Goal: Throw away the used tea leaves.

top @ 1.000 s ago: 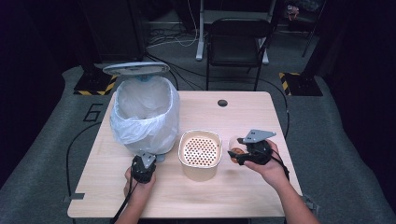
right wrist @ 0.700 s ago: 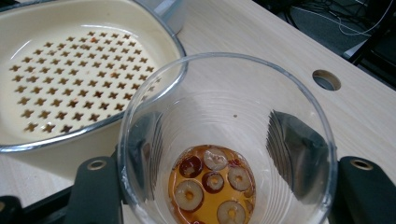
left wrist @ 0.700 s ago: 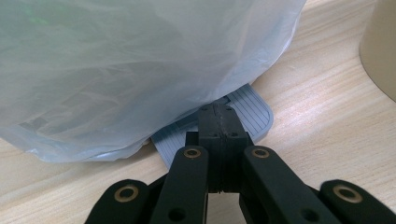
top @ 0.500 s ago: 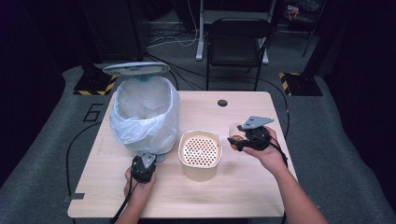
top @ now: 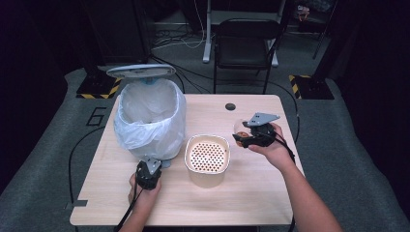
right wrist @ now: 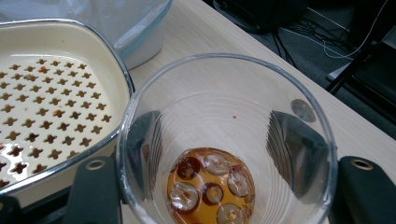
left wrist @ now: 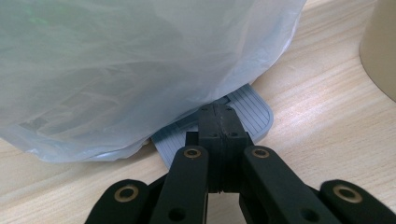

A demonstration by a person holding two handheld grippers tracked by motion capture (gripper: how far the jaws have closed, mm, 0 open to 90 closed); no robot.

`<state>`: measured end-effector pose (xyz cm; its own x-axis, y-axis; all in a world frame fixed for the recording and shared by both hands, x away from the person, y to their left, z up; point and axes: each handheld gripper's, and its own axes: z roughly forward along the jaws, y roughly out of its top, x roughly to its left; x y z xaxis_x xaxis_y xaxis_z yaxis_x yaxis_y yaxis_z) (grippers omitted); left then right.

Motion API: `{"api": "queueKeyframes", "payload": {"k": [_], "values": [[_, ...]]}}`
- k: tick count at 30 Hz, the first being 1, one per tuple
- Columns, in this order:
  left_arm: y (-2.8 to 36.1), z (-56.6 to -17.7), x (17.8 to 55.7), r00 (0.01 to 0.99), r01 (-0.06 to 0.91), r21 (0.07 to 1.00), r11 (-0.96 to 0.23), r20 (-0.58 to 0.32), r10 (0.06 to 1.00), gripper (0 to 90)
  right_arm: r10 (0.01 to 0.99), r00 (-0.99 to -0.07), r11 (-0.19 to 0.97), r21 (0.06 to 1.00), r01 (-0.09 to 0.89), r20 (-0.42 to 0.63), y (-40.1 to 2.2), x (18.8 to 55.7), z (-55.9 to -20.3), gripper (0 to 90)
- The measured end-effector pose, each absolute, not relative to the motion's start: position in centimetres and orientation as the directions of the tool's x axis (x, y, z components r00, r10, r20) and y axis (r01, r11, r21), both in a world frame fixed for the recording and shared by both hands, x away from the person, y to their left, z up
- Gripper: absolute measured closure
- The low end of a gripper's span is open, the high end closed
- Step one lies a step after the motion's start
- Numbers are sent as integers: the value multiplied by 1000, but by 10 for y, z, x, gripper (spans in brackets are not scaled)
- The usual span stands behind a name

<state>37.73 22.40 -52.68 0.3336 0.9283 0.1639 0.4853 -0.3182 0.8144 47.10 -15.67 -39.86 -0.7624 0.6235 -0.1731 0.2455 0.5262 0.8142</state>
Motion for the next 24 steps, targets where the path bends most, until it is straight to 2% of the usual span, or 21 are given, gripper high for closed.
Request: {"api": "queueKeyframes", "payload": {"k": [16,24], "values": [[224,-527,377,334,487,814,-318,162,928,900,622,-755,535,816,218,-206,-144,483,-378,358],[224,-528,378,328,478,821,-312,163,931,900,587,-770,554,818,157,-249,-137,484,-369,363]]}}
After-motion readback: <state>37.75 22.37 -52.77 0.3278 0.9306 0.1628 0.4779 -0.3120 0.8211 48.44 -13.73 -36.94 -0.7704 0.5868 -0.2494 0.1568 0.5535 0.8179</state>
